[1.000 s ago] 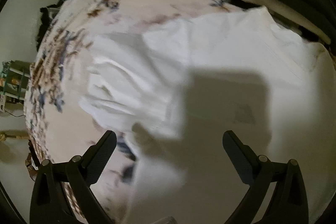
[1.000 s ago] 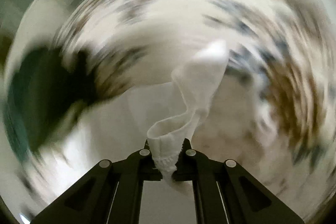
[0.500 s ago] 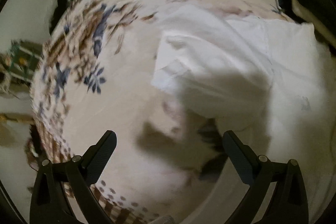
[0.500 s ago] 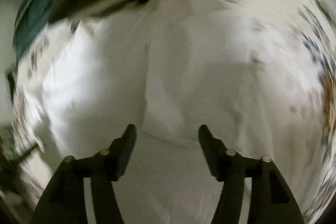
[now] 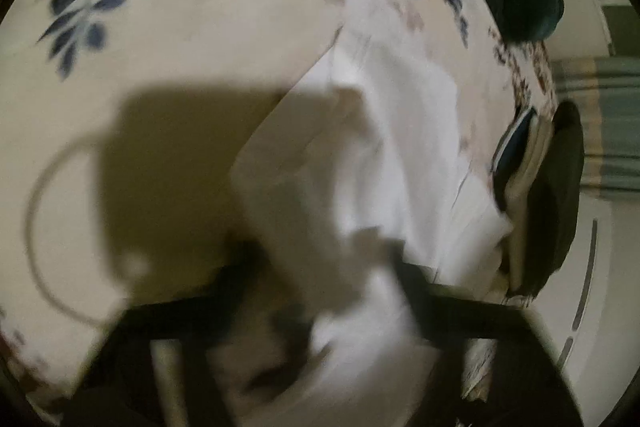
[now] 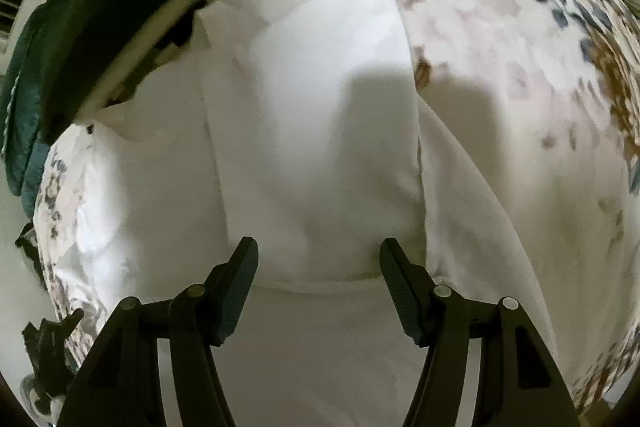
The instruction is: Fold small clothes
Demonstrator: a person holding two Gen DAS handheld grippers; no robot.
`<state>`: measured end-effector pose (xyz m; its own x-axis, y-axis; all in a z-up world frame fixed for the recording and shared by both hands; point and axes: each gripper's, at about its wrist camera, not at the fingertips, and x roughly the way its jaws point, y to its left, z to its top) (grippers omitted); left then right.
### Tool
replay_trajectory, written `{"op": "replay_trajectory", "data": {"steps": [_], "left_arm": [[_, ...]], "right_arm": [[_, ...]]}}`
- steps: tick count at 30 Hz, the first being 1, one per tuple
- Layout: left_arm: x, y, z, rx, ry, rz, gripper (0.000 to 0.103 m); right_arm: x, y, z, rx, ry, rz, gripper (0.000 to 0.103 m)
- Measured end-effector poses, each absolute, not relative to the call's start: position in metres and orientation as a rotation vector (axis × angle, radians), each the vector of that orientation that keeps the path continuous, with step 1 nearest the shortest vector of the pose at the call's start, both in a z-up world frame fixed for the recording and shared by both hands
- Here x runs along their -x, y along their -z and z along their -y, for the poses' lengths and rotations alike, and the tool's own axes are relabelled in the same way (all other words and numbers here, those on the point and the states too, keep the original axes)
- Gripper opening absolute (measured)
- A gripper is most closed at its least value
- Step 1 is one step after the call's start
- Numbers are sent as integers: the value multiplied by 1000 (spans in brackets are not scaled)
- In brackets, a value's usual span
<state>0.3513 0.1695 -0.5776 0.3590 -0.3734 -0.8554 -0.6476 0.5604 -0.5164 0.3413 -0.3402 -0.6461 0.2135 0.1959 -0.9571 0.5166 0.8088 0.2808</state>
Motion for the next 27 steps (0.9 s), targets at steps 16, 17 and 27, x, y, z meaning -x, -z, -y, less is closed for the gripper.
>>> {"op": "replay_trajectory", "data": {"steps": [16,17,27], "left_arm": [[-356,524,62,-19,292,-1198,23],[-351,525,62,-26,296,-1206,39],[-350,522,-21,119,60,-1206,84]], "right_arm": [[-317,630,363,-646,306,-1371,65],[-318,629,362,-643,305,-1374,65],[-348,602,331,-623,110,-1382,65]]}}
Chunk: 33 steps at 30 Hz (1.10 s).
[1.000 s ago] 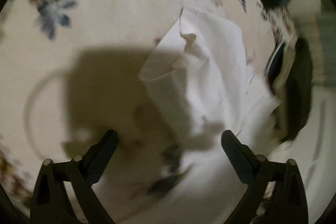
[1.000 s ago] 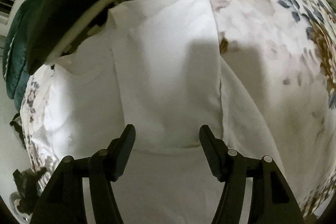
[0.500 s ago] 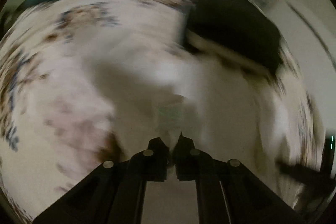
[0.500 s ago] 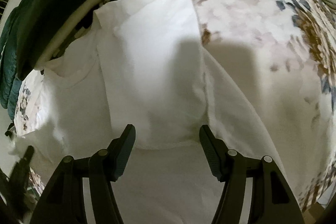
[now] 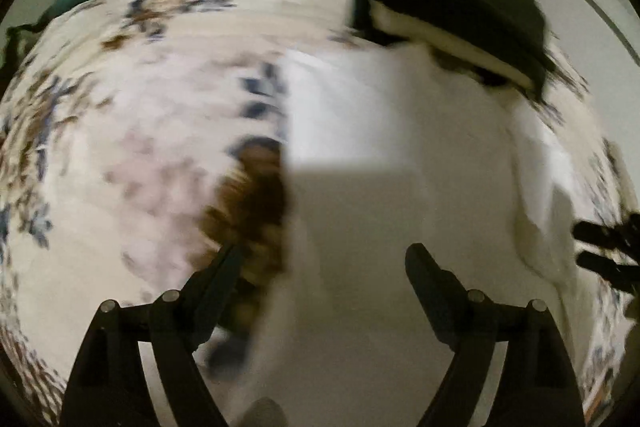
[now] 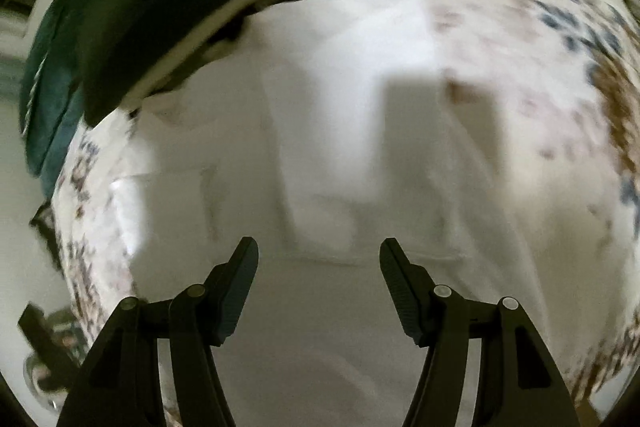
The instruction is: Fold small clothes
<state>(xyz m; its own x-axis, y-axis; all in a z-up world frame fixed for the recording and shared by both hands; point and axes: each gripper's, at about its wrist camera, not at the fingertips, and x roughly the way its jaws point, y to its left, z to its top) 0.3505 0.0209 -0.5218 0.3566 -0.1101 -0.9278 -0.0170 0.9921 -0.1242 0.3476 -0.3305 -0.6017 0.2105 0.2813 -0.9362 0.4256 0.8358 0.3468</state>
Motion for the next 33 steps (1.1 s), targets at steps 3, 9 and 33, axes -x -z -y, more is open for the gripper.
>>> {"op": "replay_trajectory", "data": {"steps": [3,9,33], "left_arm": [[-371,542,-25,60,-4,-1245,84],[-374,564,-12,-48,-4,-1304,84],[-109,502,256,164,-59,-1540,84]], "right_arm": [[-362,601,309,-603,76,-1389,65],[-367,600,307,-589,124,-1434,65],[-257,585,585,-467,-132,-1718,66]]}}
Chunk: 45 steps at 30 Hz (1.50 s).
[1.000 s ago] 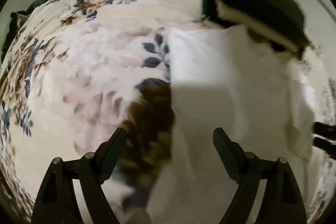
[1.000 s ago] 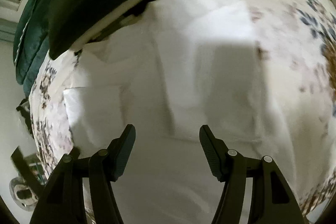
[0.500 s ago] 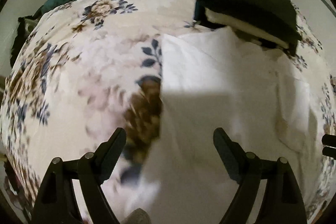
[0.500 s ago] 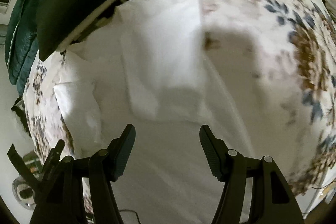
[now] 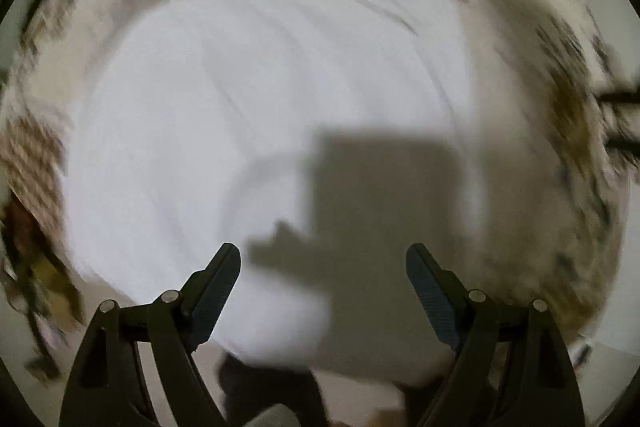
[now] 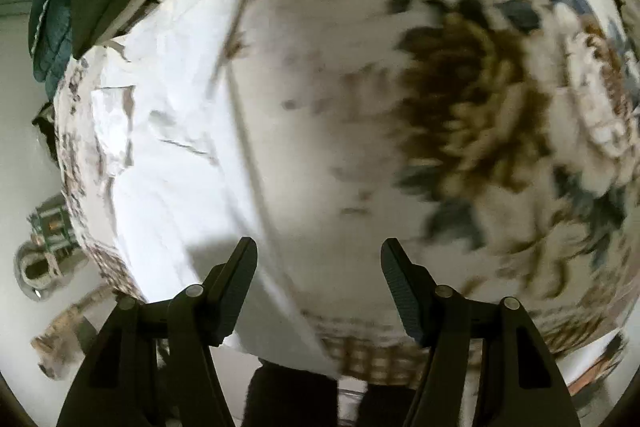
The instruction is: Fold small clothes
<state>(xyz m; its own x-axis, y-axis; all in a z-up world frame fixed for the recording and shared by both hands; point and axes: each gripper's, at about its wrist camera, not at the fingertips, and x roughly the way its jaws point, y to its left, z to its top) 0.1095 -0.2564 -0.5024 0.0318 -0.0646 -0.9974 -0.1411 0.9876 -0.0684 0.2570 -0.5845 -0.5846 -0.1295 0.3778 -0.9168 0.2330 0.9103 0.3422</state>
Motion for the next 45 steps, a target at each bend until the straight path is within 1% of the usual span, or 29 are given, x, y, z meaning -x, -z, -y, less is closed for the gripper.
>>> {"op": "replay_trajectory", "data": {"steps": [2,6,7,8,9,10,13,17,20,23,27,28,29,30,31,34,40,44,45], "left_arm": [[-83,513,294,201,-32,-1579,84],[-55,540,343,201,-10,-1608,84],[-52,549,352,195,-9,-1609,79],[-48,559,360,193,-2,-1609,48],[-46,567,365,198,8,-1605,22],[-43,570,367,188,-9,-1593,0],[-36,556,353,281,-71,-1507,0],[-28,518,327,309,-136,-1422,0],[-24,499,303,324,-174,-1393,0],[-23,488,288,334,-199,-1374,0],[-24,477,275,350,-225,-1354,0],[-24,474,268,358,-235,-1348,0],[-24,470,261,365,-240,-1346,0],[-24,467,255,374,-247,-1343,0],[-25,463,247,380,-258,-1339,0],[-27,450,225,410,-278,-1316,0],[-33,422,166,415,-317,-1248,0],[-29,422,97,523,-388,-1214,0],[-27,424,84,545,-399,-1209,0]], "right_arm": [[-258,588,601,-447,-127,-1723,66],[-271,597,629,-436,-139,-1723,66],[-275,599,627,-437,-142,-1721,66],[-281,602,628,-444,-154,-1717,66],[-288,605,628,-454,-175,-1711,66],[-294,607,625,-461,-190,-1706,66],[-322,613,611,-473,-257,-1683,66],[-376,623,581,-503,-378,-1643,66],[-412,635,557,-544,-436,-1637,66],[-453,661,532,-591,-455,-1664,66],[-483,687,509,-666,-461,-1689,65],[-486,691,506,-685,-459,-1690,57],[-491,696,501,-720,-452,-1694,39],[-491,698,498,-726,-451,-1696,27],[-491,698,494,-713,-439,-1694,9],[-493,679,478,-672,-437,-1668,6],[-502,602,431,-544,-511,-1605,5],[-517,552,377,-462,-539,-1576,5],[-523,542,351,-429,-542,-1575,5]]}}
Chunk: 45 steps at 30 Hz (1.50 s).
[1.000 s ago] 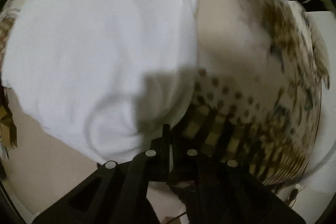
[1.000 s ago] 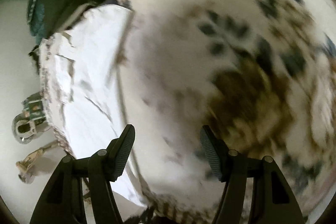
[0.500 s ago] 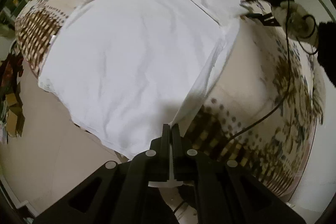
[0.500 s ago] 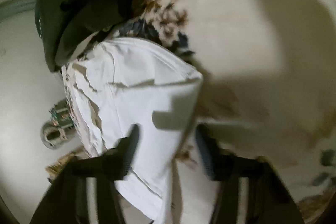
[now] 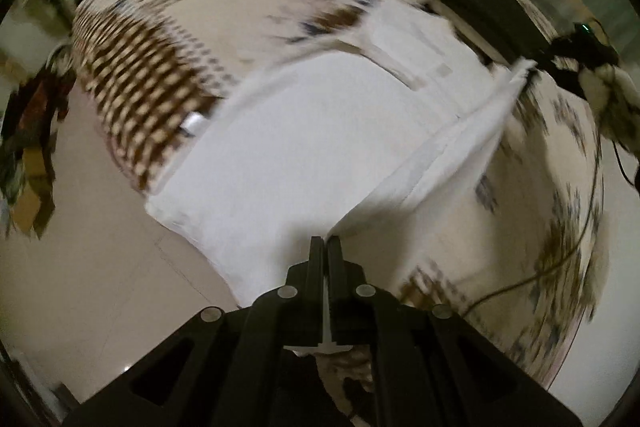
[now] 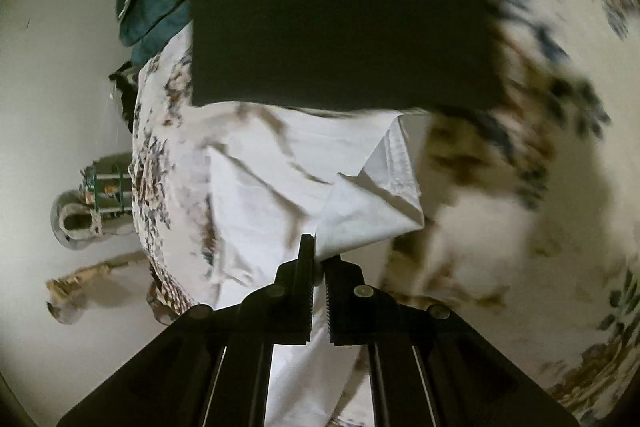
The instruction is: Fold small clothes
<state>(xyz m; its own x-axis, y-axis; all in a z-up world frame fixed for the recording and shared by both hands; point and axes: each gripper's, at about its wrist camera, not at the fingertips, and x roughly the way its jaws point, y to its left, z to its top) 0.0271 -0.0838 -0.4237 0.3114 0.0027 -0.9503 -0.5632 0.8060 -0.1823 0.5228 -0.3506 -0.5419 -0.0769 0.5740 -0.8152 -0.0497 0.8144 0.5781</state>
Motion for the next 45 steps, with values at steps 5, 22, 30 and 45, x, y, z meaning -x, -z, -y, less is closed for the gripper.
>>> {"op": "replay_trajectory", "data": {"steps": [5,22,30,45], "left_arm": [[-25,449,1,656,-455,-1190,0],[-11,554,-105,852,-385,-1330,0],[-30,552,-120,786,-379,-1356,1],[-82,567,-75,599,-328,-1397,4]], "right_arm": [[-541,528,250,-275,-537,-1567,5],[-544,633,48,108,-309,-1624,4],[-548,621,71,-138,-362,-1651,22],[-563,635,76,-238,-397,-1699,12]]}}
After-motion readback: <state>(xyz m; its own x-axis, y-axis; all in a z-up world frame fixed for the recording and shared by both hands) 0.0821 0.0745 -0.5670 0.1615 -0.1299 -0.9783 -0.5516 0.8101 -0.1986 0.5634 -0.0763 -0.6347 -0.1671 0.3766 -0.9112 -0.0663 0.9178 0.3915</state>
